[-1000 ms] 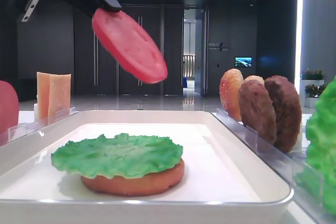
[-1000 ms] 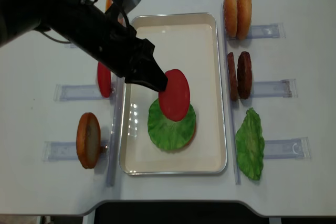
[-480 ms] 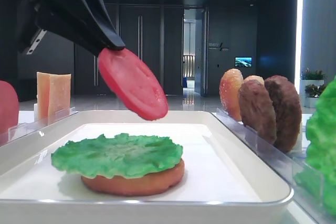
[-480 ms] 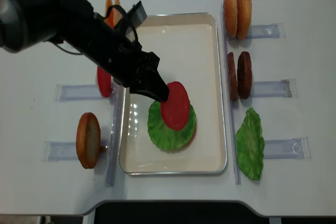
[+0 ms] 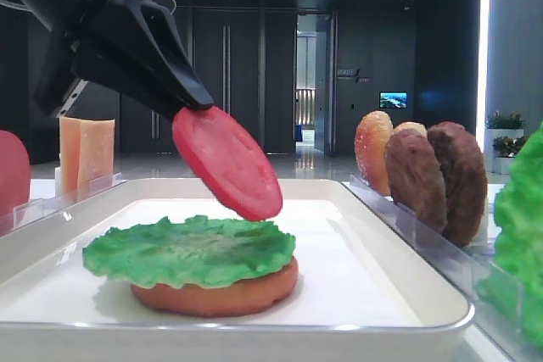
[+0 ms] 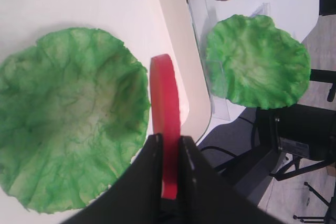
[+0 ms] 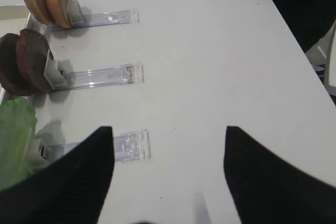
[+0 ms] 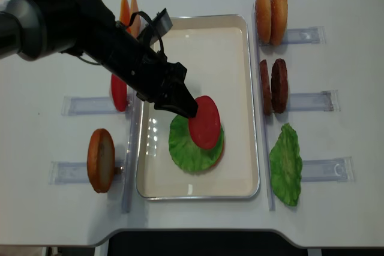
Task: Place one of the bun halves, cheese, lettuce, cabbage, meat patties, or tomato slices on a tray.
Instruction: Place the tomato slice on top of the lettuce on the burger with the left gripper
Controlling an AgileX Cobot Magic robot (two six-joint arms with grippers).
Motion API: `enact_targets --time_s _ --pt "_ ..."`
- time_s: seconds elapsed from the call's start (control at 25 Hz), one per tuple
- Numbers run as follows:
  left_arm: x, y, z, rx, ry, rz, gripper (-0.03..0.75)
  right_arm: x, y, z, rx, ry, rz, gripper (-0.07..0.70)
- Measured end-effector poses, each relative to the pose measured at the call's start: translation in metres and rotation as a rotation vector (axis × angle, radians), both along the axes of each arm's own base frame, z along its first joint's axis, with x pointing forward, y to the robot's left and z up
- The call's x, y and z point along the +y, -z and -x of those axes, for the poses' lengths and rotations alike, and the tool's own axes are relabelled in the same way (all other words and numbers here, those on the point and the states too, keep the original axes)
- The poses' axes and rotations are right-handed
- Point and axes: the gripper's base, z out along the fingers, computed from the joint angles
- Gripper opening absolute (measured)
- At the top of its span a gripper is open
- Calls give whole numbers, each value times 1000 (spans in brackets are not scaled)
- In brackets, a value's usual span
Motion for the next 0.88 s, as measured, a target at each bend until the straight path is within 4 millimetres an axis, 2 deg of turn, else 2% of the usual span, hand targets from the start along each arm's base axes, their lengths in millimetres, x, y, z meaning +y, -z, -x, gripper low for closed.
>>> enact_targets --time_s 0.88 --pt "-1 18 -3 42 6 -17 47 0 0 0 0 0 0 434"
